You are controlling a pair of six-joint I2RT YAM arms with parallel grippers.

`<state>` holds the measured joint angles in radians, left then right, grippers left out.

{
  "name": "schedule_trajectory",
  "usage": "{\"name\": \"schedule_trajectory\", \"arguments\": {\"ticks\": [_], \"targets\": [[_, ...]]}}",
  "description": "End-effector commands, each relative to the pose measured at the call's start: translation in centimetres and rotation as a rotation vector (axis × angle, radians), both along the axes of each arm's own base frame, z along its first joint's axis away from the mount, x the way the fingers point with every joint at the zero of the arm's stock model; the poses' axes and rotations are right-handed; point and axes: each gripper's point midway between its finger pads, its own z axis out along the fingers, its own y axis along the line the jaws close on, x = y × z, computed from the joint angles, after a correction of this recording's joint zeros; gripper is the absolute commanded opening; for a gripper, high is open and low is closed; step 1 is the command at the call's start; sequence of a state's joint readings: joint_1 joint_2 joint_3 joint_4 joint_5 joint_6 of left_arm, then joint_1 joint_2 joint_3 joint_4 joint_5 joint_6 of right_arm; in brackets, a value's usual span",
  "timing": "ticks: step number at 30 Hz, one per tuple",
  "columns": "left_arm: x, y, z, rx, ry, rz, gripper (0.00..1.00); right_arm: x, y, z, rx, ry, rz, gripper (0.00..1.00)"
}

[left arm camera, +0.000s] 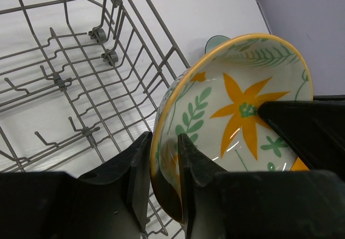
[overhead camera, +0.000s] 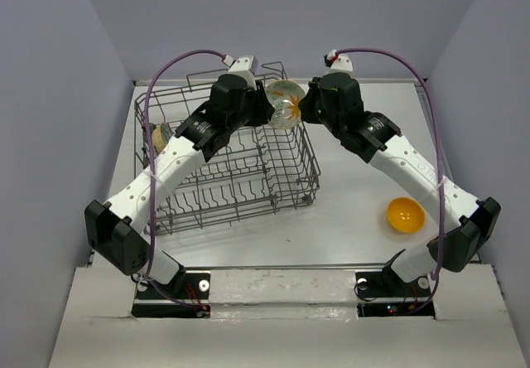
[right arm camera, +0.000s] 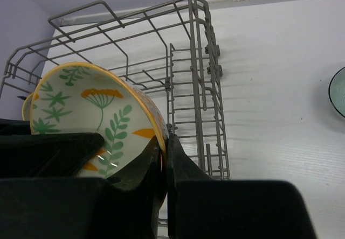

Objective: Load the bowls into the dish rack

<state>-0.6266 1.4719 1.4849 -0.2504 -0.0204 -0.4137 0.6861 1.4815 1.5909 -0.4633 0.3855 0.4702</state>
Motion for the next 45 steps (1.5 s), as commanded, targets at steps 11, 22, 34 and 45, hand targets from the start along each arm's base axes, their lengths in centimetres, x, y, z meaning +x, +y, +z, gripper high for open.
{"name": "schedule_trajectory", "arguments": {"ticks": [11,22,34,45], "targets": [[-0.7,1.9,3.6,-0.023,-0.094,0.043,0.46,0.8,0.5,3.6,0.068,-0.113,-0.022,0.01],[-0.3,1.6,2.7,-0.001,-0.077,0.042,0.32,0.8,0.3,3.7,0.065,-0.116,-0.026,0.01],[0.1,1.7,2.5,0.016,-0.077,0.064,0.0,0.6,0.8,3.8,0.066,-0.117,0.005,0.01],[-0.2,2.8,6.6,-0.006,-0.162,0.149,0.0,-0.1,0.9,4.8,0.062,-0.138,0.03,0.33]]}}
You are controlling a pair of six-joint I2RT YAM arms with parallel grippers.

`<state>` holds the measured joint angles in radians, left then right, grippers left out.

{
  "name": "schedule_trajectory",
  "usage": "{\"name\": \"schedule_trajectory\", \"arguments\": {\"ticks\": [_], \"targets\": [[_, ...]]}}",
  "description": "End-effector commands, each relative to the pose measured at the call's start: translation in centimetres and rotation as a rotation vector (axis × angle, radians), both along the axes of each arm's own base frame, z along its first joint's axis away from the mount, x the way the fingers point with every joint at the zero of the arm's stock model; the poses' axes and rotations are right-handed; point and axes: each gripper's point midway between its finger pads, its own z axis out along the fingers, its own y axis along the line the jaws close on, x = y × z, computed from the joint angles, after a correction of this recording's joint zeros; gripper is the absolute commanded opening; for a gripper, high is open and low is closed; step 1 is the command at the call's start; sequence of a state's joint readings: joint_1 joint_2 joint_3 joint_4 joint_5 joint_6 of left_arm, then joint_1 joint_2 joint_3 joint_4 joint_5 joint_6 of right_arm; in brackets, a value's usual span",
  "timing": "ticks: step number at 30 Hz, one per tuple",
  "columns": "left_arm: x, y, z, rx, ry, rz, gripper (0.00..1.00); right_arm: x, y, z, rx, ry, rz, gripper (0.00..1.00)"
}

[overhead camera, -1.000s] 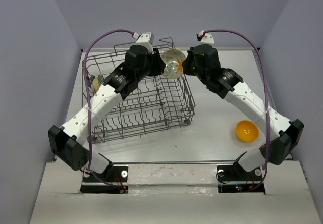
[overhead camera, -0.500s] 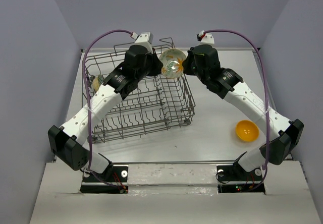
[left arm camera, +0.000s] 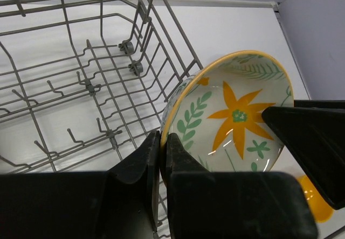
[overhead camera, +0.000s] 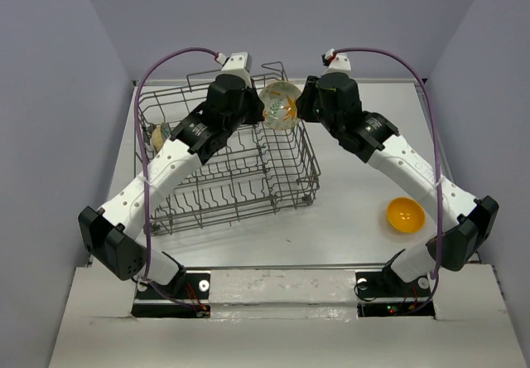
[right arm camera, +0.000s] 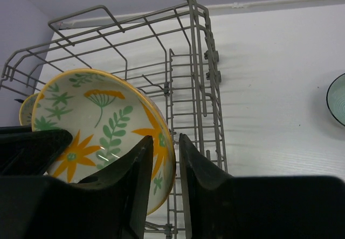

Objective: Load the bowls into the dish rack

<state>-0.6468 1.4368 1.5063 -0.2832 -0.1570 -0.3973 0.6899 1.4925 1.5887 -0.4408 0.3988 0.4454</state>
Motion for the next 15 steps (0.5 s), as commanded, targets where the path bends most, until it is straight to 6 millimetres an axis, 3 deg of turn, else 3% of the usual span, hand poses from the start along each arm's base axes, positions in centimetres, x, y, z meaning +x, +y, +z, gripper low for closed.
{"name": "schedule_trajectory", "arguments": {"ticks": [1,7,15], "targets": [[-0.3,1.2,5.3,-0.044,-0.12,0.059,0.0,-0.5,0.8,4.9,0.082,-0.121,0.033,0.37],[-0.5,2.5,7.1,-0.052,-0.159,0.118,0.0,-0.6,0.5,5.2,0.082,-0.124,0.027,0.54],[-2.1,5.7,10.3,-0.068,-0.224,0.199,0.0,-1.2,-1.5,6.1,0.067,-0.143,-0.039,0.57]]}}
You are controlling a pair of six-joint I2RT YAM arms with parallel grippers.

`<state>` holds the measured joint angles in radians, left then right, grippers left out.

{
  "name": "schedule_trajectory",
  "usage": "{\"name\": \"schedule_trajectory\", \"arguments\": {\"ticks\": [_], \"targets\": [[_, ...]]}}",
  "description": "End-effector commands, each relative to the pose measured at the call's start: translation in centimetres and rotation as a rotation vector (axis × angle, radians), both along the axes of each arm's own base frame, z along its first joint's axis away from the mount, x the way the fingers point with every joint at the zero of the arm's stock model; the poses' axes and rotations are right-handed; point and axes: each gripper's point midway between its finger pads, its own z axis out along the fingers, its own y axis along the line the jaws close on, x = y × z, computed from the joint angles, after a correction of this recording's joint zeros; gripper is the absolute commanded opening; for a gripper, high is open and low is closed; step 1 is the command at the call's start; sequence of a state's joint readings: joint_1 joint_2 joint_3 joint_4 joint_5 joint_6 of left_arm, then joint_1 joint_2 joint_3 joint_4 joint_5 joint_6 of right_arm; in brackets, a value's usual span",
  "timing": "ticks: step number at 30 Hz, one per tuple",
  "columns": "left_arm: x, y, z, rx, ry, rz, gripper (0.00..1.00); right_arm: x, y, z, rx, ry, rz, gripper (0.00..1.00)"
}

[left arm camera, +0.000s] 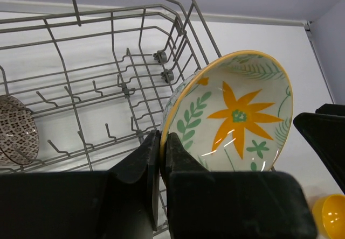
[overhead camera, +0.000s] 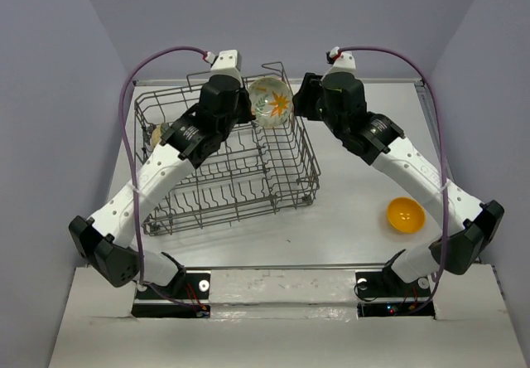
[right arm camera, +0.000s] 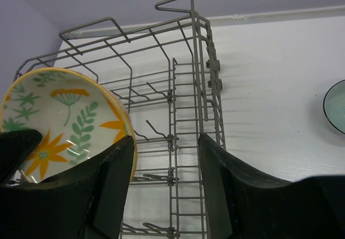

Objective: Load the bowls into the dish rack

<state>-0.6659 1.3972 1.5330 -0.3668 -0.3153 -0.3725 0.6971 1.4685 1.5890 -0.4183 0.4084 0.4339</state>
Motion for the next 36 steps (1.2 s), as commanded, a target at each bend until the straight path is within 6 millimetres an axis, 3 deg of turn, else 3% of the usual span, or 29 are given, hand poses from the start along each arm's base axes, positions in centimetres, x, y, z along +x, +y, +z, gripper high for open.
{"name": "schedule_trajectory", "arguments": {"ticks": [1,5,6,7,9,13,19,27,36], "targets": [[-1.7,3.2,9.5,-0.128,-0.216,0.083,0.0,-1.0,-1.7,4.6,0.048,-0.103,-0.047,0.57],[-1.6,7.4,10.4,-0.036,-0.243,0.267,0.0,-1.7,-2.8,4.1,0.041,-0.096,-0.072,0.58],[-1.6,9.5,10.0,0.019,-0.237,0.375,0.0,-1.8,-2.9,3.5,0.036,-0.085,-0.076,0.58],[-1.5,9.5,9.9,0.04,-0.227,0.372,0.0,-1.9,-3.0,3.2,0.032,-0.079,-0.078,0.58],[-1.5,13.0,9.3,0.163,-0.22,0.571,0.0,-2.1,-3.3,2.7,0.024,-0.067,-0.082,0.58],[-1.1,15.7,8.2,0.347,-0.186,0.753,0.0,-2.5,-4.0,2.0,0.006,-0.047,-0.1,0.58],[1.4,15.7,5.5,0.561,-0.103,0.847,0.0,-3.4,-4.8,1.6,0.006,-0.04,-0.107,0.58],[4.5,14.1,-2.0,0.817,0.038,0.858,0.0,-4.1,-5.4,0.6,0.002,-0.026,-0.112,0.58],[5.6,14.8,-5.0,0.885,0.087,0.863,0.0,-4.2,-5.4,-0.2,-0.004,-0.013,-0.107,0.58]]}}
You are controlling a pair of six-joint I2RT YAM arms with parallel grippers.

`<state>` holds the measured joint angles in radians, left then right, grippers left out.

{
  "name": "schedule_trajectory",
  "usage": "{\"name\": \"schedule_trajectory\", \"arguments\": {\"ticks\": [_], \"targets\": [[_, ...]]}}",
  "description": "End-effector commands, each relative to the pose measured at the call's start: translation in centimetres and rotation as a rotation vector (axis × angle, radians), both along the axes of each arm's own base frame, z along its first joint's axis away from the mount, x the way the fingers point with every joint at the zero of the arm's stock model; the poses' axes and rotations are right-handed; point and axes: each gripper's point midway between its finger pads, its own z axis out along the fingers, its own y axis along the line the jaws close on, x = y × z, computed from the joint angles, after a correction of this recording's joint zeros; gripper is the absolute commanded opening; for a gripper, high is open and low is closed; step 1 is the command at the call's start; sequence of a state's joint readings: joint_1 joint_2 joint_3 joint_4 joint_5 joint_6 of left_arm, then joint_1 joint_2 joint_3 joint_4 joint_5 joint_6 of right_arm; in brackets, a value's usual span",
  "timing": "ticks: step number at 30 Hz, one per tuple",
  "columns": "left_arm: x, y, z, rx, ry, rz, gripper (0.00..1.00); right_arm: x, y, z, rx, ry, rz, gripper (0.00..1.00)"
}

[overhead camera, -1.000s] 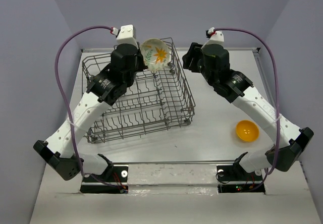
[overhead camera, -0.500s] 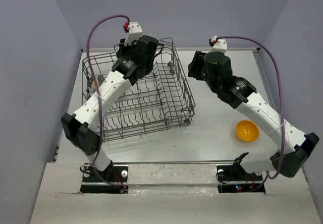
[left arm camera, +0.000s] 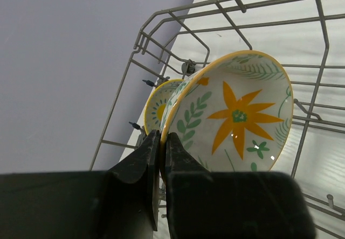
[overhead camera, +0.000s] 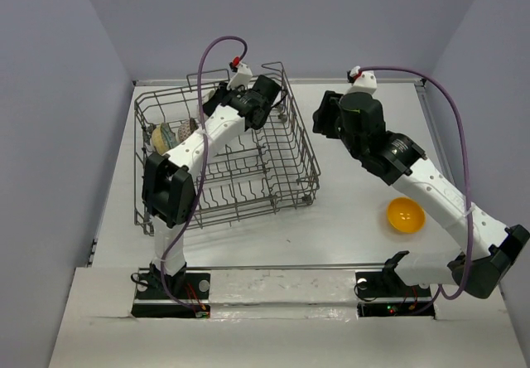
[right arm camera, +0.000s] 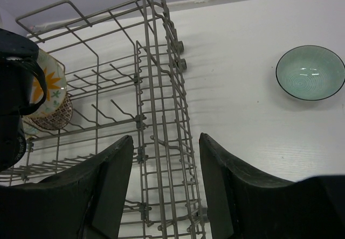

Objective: Load the bowls into the dish rack

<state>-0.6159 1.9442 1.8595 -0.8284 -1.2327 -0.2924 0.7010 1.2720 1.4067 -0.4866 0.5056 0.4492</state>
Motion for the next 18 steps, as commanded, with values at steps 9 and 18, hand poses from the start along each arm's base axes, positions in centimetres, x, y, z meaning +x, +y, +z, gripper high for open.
{"name": "schedule_trajectory", "arguments": {"ticks": [9,18], "targets": [[0.2,2.8,1.6,0.039,-0.08,0.1,0.0,0.0,0.2,0.8,0.038,-0.034,-0.005,0.58],[1.3,2.6,0.1,0.055,-0.042,0.097,0.0,-0.1,0.2,0.5,0.035,-0.033,0.0,0.58]]}}
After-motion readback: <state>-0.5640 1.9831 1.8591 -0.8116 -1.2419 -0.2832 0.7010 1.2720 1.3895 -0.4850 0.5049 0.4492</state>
